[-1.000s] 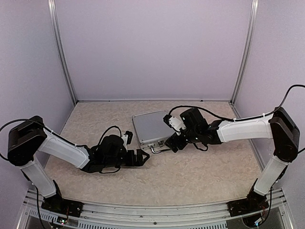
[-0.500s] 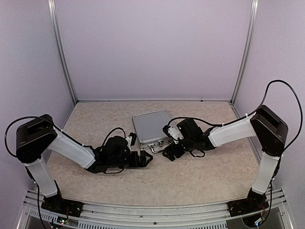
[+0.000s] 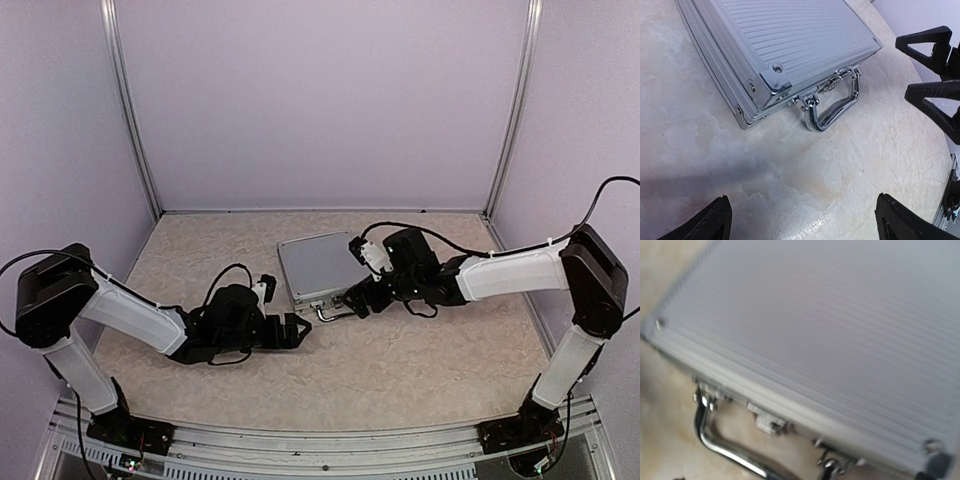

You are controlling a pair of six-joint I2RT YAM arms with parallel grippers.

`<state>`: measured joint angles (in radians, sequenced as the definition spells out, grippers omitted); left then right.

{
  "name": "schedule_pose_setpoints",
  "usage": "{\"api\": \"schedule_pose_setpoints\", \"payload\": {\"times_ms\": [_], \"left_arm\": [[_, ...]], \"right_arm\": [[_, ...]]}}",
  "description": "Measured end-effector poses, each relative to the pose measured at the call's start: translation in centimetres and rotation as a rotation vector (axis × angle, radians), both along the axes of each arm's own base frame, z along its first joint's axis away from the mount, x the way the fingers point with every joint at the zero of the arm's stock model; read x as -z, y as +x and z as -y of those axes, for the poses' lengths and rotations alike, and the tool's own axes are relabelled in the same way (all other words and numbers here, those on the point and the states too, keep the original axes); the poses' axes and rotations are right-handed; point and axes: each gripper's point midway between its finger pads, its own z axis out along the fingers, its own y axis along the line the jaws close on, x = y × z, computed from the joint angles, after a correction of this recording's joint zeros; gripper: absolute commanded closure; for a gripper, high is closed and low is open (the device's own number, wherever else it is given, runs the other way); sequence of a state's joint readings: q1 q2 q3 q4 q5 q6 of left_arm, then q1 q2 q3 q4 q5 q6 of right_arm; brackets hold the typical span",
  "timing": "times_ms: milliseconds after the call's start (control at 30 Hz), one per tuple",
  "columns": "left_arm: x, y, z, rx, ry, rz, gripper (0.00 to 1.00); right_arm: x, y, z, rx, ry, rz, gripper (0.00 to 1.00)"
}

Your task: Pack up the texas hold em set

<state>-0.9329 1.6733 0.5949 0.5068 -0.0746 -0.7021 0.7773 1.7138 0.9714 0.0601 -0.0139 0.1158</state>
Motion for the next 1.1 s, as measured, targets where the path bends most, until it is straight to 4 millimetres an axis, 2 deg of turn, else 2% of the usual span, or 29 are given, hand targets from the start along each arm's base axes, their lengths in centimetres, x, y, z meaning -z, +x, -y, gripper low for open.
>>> {"api": "schedule_pose_setpoints", "payload": {"times_ms": [200,400,467,600,700,733,767,833,933,1100], "left_arm": [[-2.4,-0.1,-1.6,-0.034,-0.020,0.067,0.01],[-5.8,0.0,-3.2,-0.076,-0.060,0.160,0.01],[-6.6,0.2,-3.3,-0.085,-0.066,0.185,0.01],[-7.0,1.0,-3.5,-0.100,-0.039,0.201,0.01],[-7.8,3.1,-3.4,-0.127,-0.045,0.210,0.01],[-8.0,3.9,-3.6,-0.138,-0.050,0.212,0.01],[-8.2,4.9,-3.8,-0.147,-0.057,0.212,0.01],[-8.4,6.9,-4.4,-0.170,-0.072,0.210,0.01],[-8.4,9.6,-5.0,-0.183,-0.096,0.199,0.01],[-7.9,12.7,-3.7,-0.142,-0.139,0.177,0.01]], "right_arm": [[-4.0,0.7,1.9,0.064,0.050,0.089,0.00],[-6.3,2.5,5.7,0.159,0.120,0.106,0.00],[-6.4,3.4,7.0,0.200,0.139,0.094,0.00],[-5.6,5.4,9.7,0.284,0.201,0.020,0.00],[-3.8,7.1,11.4,0.336,0.258,-0.075,0.00],[-3.8,7.5,11.3,0.335,0.283,-0.098,0.00],[-2.4,8.3,12.0,0.358,0.287,-0.138,0.00],[-1.6,9.2,11.8,0.356,0.313,-0.186,0.00],[-1.4,10.5,10.0,0.312,0.357,-0.232,0.00],[-2.4,12.4,7.9,0.252,0.417,-0.254,0.02]]}}
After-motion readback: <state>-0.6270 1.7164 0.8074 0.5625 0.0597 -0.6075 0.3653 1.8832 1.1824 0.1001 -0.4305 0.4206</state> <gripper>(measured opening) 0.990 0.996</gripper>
